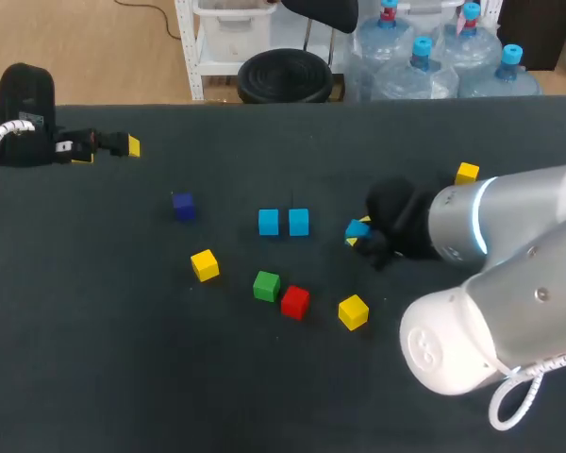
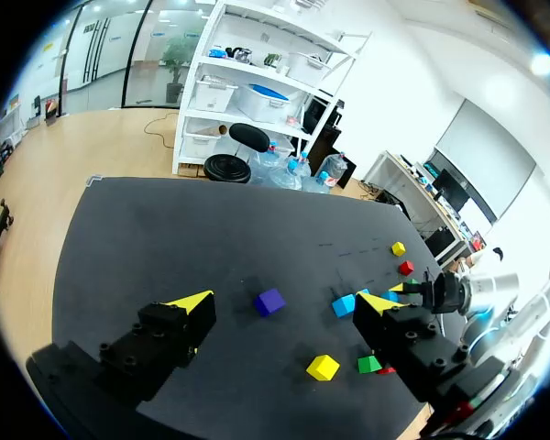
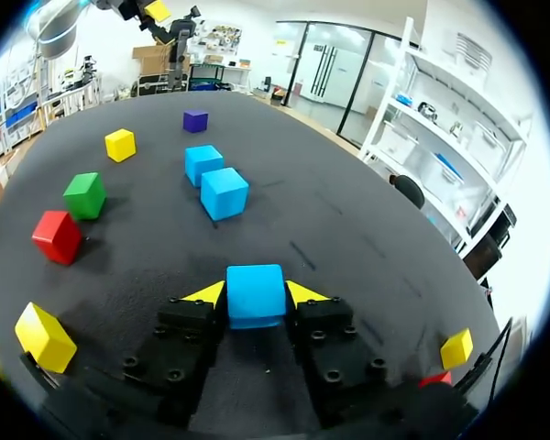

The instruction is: Place the blue cubes, place green cubes on the blue cubes, place the yellow cubes on the green cubes, then place the red cubes on the yellow cubes, and place purple cube on the red cubes.

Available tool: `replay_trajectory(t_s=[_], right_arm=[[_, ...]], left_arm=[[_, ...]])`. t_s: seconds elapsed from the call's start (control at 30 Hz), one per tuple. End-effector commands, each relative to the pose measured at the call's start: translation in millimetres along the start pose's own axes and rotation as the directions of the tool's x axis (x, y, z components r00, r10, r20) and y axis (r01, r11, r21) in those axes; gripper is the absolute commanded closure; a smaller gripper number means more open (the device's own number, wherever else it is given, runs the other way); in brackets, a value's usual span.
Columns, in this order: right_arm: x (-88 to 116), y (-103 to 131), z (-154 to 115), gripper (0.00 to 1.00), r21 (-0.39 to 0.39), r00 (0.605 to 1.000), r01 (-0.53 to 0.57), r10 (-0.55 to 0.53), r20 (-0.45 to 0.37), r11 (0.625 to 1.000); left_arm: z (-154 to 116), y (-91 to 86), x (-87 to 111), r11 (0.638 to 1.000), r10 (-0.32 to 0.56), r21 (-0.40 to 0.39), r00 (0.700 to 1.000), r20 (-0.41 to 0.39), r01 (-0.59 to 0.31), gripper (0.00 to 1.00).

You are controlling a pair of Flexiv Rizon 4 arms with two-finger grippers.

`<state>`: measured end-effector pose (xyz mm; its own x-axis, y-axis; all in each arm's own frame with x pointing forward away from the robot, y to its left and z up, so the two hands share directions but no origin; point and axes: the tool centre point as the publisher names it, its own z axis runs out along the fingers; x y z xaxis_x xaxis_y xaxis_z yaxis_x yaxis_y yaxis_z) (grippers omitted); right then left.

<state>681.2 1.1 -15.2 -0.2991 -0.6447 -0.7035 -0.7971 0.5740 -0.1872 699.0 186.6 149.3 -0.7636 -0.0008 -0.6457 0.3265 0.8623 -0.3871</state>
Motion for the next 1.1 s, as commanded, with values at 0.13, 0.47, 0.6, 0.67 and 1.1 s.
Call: replay_trajectory(t_s=[0.13, 0.47, 0.6, 0.67, 1.1], right_arm=[[5.2, 3.1, -11.1, 0.62, 0.003, 1.000, -0.007, 0.007, -0.008, 1.000], [6.8, 3.3, -10.3, 1.00, -0.024, 1.000, 0.012, -0.012, 0.005, 1.000], [3.4, 2.8, -12.6, 1.00, -0.066, 0.999, 0.029, -0.027, 0.023, 0.997], [2.7, 2.5, -13.0, 1.00, -0.094, 0.999, 0.030, -0.028, 0.029, 0.995], [-7.9, -7.7, -13.6, 1.00, -0.321, 0.978, 0.208, -0.191, 0.084, 0.924]], left_arm=[[0.0, -1.2, -0.8, 1.000, -0.002, -0.006, 1.000, -0.004, 0.002, 0.00], [0.0, -1.2, -0.8, 1.000, -0.002, -0.006, 1.000, -0.004, 0.002, 0.00], [0.0, -1.2, -0.8, 1.000, -0.002, -0.006, 1.000, -0.004, 0.002, 0.00], [0.0, -1.2, -0.8, 1.000, -0.002, -0.006, 1.000, -0.004, 0.002, 0.00], [0.0, -1.2, -0.8, 1.000, -0.002, -0.006, 1.000, -0.004, 0.002, 0.00]])
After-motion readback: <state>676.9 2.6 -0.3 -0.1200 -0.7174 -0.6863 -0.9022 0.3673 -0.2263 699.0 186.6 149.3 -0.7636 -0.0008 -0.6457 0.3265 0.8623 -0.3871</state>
